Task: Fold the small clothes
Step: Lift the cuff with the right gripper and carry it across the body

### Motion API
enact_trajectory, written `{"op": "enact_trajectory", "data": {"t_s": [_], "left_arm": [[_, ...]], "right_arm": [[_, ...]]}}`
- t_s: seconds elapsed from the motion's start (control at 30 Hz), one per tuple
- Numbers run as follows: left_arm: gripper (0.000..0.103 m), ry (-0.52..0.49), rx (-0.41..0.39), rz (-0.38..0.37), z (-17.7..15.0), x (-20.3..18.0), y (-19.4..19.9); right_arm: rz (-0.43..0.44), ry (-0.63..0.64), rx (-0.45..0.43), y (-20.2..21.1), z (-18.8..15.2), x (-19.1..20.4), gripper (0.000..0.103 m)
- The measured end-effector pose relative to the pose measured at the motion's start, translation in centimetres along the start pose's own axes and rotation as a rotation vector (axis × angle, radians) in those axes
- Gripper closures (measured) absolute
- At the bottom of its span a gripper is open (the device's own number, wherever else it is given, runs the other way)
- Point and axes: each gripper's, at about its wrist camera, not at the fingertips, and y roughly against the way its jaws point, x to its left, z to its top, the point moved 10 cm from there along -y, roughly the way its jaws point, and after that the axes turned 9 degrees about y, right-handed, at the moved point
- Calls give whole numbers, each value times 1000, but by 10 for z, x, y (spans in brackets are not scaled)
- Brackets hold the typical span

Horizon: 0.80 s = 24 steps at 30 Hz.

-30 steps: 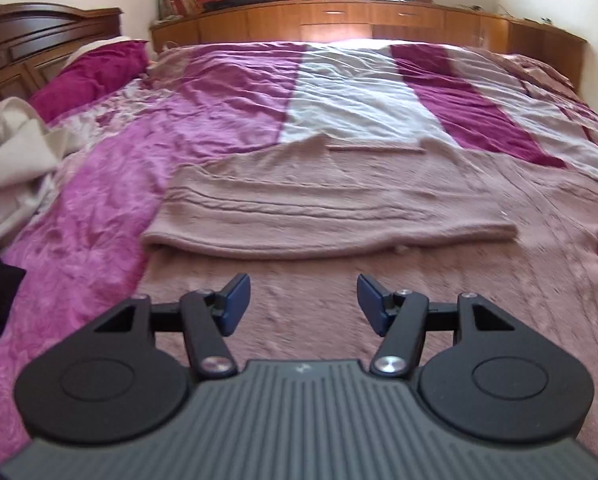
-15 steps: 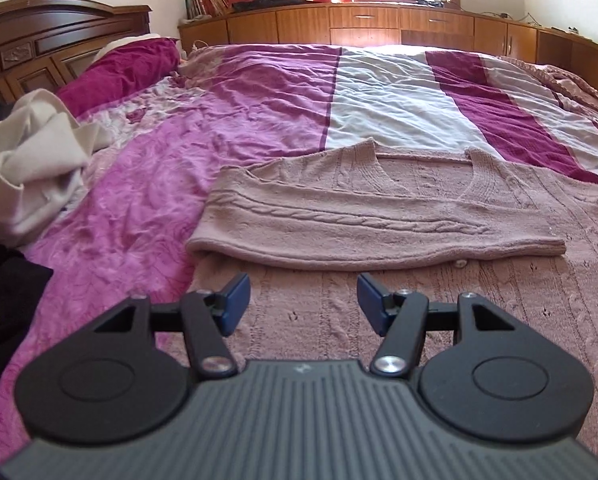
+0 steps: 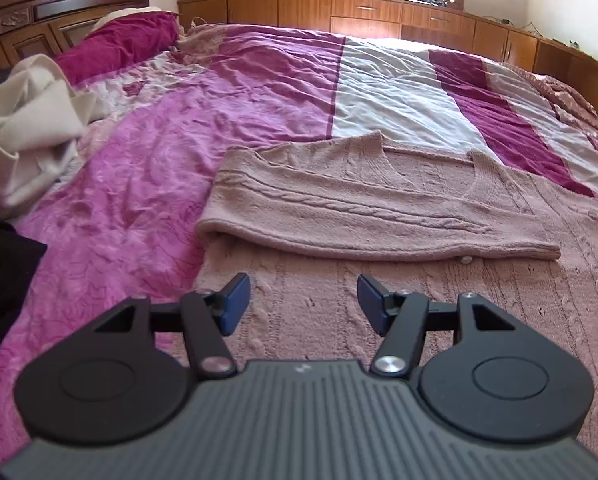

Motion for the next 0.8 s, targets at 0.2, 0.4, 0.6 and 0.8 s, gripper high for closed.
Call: {"op": "enact_trajectory", "data": {"t_s": [0.2, 0.4, 0.6, 0.8], "left_arm": [[42, 46, -2, -6, 9, 14, 13], [35, 64, -68, -57, 31, 22, 42], [35, 123, -79, -86, 37, 38, 52], [34, 130, -46, -101, 28, 49, 49]], "right_arm": [[-25, 262, 25, 10, 5, 83, 95], [-24, 337, 30, 14, -9, 150, 95], [41, 430, 51, 29, -24, 233, 95], [76, 502, 73, 39, -40, 304, 95]]}}
